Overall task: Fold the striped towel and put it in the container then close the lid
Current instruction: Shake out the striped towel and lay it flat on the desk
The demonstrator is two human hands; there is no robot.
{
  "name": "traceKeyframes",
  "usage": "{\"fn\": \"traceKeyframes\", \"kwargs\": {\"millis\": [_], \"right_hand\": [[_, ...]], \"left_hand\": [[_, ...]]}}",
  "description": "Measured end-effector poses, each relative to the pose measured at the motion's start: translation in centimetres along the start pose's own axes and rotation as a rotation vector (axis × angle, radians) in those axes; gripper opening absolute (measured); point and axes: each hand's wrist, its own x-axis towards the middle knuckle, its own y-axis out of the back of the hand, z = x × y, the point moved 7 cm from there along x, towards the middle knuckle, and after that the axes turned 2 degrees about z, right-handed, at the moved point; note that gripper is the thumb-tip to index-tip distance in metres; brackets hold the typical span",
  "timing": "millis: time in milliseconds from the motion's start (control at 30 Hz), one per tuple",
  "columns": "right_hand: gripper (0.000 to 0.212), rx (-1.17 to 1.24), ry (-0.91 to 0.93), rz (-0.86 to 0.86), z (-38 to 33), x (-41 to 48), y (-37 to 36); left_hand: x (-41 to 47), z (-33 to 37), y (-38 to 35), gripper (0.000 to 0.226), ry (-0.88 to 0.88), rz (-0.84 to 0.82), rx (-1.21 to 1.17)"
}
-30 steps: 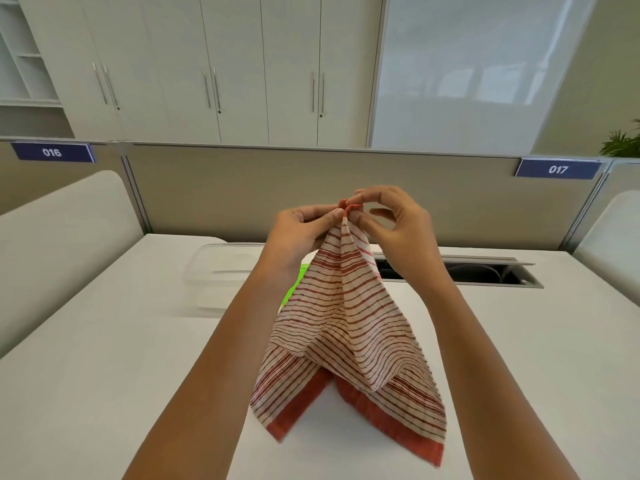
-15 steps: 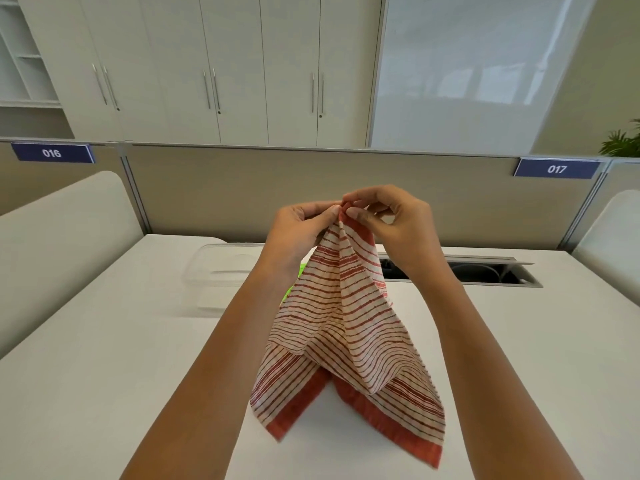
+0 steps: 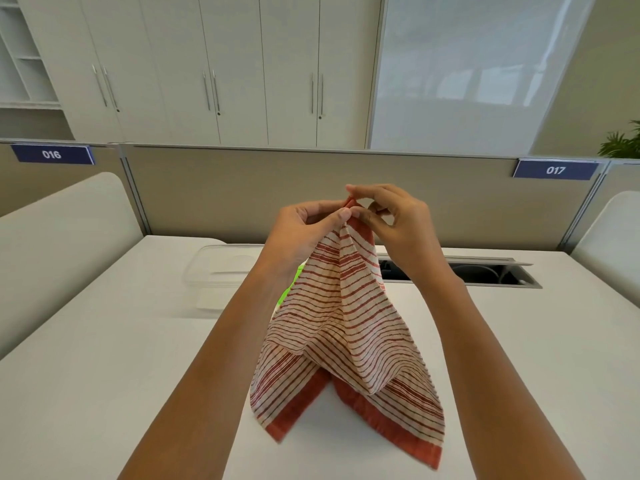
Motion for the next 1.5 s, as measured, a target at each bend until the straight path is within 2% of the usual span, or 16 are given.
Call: {"fn": "traceKeyframes", "kwargs": {"millis": [167,333,500,633,733,867,967,1067,1133,1267,1500], "right_hand": [[0.032,-0.073,-0.037,-0.151,0.8,0.3,-1.0],[0.024,-0.12,0.016,0.086,-0.2,1.3,0.8],[0.023,-0.113,-0.018,0.359,-0.4,2.3,3.9],[0.027,-0.186,-0.013,0.418,-0.6,3.4,5.3],[0.03,-0.309,0.013,0.459,-1.4,4.4,6.1],[0.032,-0.371,0.024,0.523,-2.6,5.5,7.1],[0.032,-0.386,0.015,0.542,-3.1,5.9,7.2],[0.031,-0.383,0.004,0.531,-3.2,6.0,7.1],[0.031,-0.367,-0.007,0.531,-3.1,5.9,7.1],[0.031,-0.34,-0.056,0.565,-2.2,5.6,8.3],[0.031,-0.321,-0.178,0.681,1.6,3.8,12.3]], "left_hand": [[-0.2,0.6,0.1,0.012,-0.093,0.07,-0.048],[-1.0,0.6,-0.4,0.013,-0.325,0.135,0.024],[-2.3,-0.9,-0.3,0.025,-0.512,0.172,0.399],[-4.3,-2.2,0.2,0.022,-0.686,0.269,0.645],[-5.9,-3.5,-0.3,0.021,-0.758,0.272,0.753],[-6.7,-5.0,-1.7,0.028,-0.714,0.214,0.727],[-6.9,-5.5,-2.5,0.018,-0.618,0.197,0.581],[-6.6,-6.2,-3.8,0.034,-0.461,0.116,0.455],[-6.3,-7.0,-4.4,0.037,-0.435,0.109,0.523],[-5.0,-9.0,-3.3,0.023,-0.374,0.135,0.623],[-3.0,-12.9,3.8,0.014,-0.21,0.126,0.687]]}}
